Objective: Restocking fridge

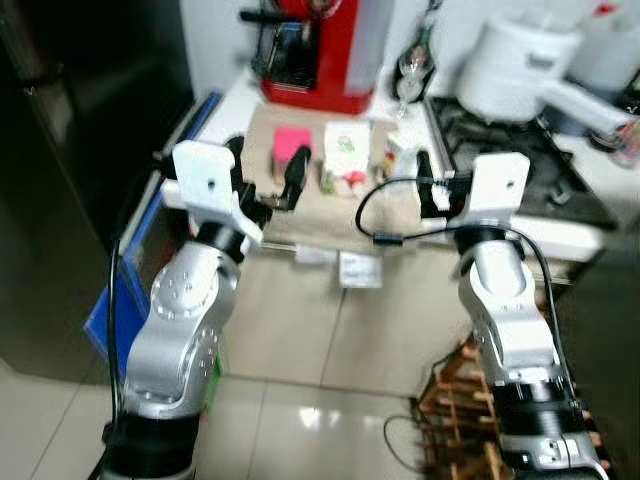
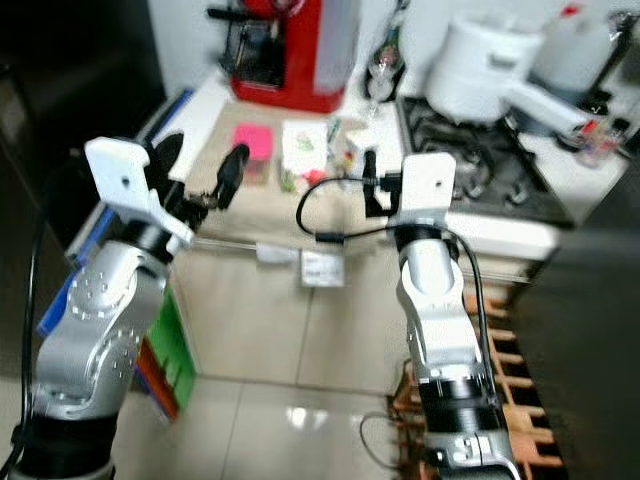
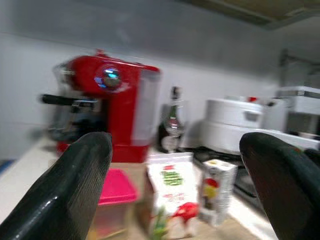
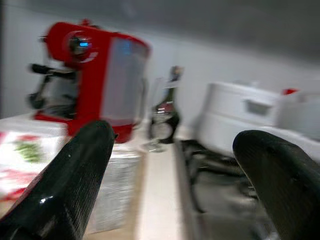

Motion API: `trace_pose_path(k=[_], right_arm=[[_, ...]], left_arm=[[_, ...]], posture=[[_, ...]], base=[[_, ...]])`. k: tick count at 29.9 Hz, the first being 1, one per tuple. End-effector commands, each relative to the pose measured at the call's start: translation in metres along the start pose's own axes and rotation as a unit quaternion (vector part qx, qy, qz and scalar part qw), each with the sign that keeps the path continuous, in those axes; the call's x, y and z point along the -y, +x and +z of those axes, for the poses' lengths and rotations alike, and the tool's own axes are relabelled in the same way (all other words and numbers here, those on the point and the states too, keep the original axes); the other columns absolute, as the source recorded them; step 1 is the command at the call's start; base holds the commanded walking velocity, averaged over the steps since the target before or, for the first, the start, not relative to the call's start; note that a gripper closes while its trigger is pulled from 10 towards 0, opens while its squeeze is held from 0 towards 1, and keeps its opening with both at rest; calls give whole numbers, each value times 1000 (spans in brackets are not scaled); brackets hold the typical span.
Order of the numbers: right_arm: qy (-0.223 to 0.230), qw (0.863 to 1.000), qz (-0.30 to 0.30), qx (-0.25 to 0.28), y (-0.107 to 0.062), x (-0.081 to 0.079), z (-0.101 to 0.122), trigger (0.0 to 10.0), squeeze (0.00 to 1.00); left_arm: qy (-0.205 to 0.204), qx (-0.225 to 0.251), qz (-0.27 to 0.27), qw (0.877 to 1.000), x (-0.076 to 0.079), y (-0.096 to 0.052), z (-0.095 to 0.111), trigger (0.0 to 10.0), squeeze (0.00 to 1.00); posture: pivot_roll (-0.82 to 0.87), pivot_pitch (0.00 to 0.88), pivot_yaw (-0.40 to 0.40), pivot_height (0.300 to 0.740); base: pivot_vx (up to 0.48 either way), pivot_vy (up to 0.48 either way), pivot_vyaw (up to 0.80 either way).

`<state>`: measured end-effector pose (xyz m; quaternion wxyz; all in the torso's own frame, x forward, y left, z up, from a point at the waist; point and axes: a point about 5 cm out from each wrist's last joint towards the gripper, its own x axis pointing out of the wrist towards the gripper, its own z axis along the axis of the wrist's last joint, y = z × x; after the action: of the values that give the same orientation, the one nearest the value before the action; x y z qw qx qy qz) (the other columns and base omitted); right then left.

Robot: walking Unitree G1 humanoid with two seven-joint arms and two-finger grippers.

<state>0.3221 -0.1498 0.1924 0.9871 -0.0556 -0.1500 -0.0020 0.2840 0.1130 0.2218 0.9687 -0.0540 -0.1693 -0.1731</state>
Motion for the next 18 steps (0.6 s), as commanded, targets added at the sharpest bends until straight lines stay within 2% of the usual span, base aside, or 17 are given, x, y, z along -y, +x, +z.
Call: trace_pose_path(k=[1, 7, 13, 18], right_arm=[[-8, 999, -20, 32, 4, 9, 13, 10000, 0], [-2, 998, -35, 56, 5, 14, 21, 10000, 0], [21, 996, -27, 83, 2, 11, 30, 10000, 0], [24, 995, -30, 94, 2, 13, 34, 10000, 0]], left_arm=[[3, 25, -29, 999, 11, 4, 10, 10000, 0], [5, 42, -32, 999, 13, 6, 16, 10000, 0], [6, 60, -18, 998, 9, 6, 23, 10000, 0], [7, 68, -23, 997, 11, 6, 26, 10000, 0]], posture=[[0, 0, -57, 740], [-5, 0, -58, 740], [-6, 0, -57, 740], [-6, 0, -57, 740]], base=[[480, 0, 0], [480, 0, 0], [480, 0, 0], [480, 0, 0]])
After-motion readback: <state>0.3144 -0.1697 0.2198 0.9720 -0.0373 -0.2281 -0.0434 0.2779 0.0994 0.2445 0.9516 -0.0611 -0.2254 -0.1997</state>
